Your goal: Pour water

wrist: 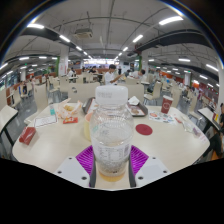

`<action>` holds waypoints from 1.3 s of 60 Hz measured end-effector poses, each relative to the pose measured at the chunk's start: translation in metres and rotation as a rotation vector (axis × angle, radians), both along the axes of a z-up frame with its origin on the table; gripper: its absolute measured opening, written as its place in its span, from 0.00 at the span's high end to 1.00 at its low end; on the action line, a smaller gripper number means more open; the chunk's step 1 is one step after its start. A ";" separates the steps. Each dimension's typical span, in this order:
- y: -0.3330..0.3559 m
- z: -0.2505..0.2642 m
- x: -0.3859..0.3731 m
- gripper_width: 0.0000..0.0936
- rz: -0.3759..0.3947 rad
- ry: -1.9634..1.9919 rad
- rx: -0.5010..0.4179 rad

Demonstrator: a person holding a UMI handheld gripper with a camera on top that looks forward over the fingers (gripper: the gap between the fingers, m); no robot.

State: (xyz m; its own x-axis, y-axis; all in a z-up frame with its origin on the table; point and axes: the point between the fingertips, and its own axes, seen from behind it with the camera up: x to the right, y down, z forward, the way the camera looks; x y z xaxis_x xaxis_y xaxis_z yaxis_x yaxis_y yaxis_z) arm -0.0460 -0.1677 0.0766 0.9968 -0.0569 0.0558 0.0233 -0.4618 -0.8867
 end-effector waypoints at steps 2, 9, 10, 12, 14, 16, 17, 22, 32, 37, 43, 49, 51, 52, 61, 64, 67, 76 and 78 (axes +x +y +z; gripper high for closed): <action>0.001 0.010 0.006 0.52 -0.007 -0.036 0.002; 0.021 0.053 0.037 0.52 -0.006 -0.209 0.003; 0.027 0.056 0.041 0.53 -0.008 -0.251 0.006; 0.036 0.068 0.053 0.52 -0.011 -0.339 0.005; 0.046 0.082 0.066 0.53 -0.011 -0.425 0.001; 0.061 0.092 0.077 0.53 -0.009 -0.511 0.001; 0.067 0.095 0.081 0.53 -0.008 -0.558 0.001; 0.100 0.122 0.101 0.53 0.010 -0.840 -0.006; 0.154 0.144 0.098 0.52 0.138 -1.332 -0.012; 0.174 0.140 0.086 0.53 0.217 -1.532 -0.014; 0.187 0.131 0.074 0.52 0.304 -1.773 -0.016; 0.192 0.120 0.070 0.52 0.355 -1.915 -0.031; 0.194 0.113 0.071 0.52 0.370 -1.934 -0.040; 0.196 0.109 0.069 0.53 0.381 -1.937 -0.045; 0.195 0.103 0.067 0.52 0.394 -1.860 -0.032; 0.195 0.106 0.068 0.52 0.386 -1.795 -0.017; 0.195 0.111 0.068 0.52 0.371 -1.695 0.005; 0.195 0.123 0.077 0.52 0.296 -1.198 0.066; 0.195 0.127 0.079 0.52 0.276 -1.086 0.086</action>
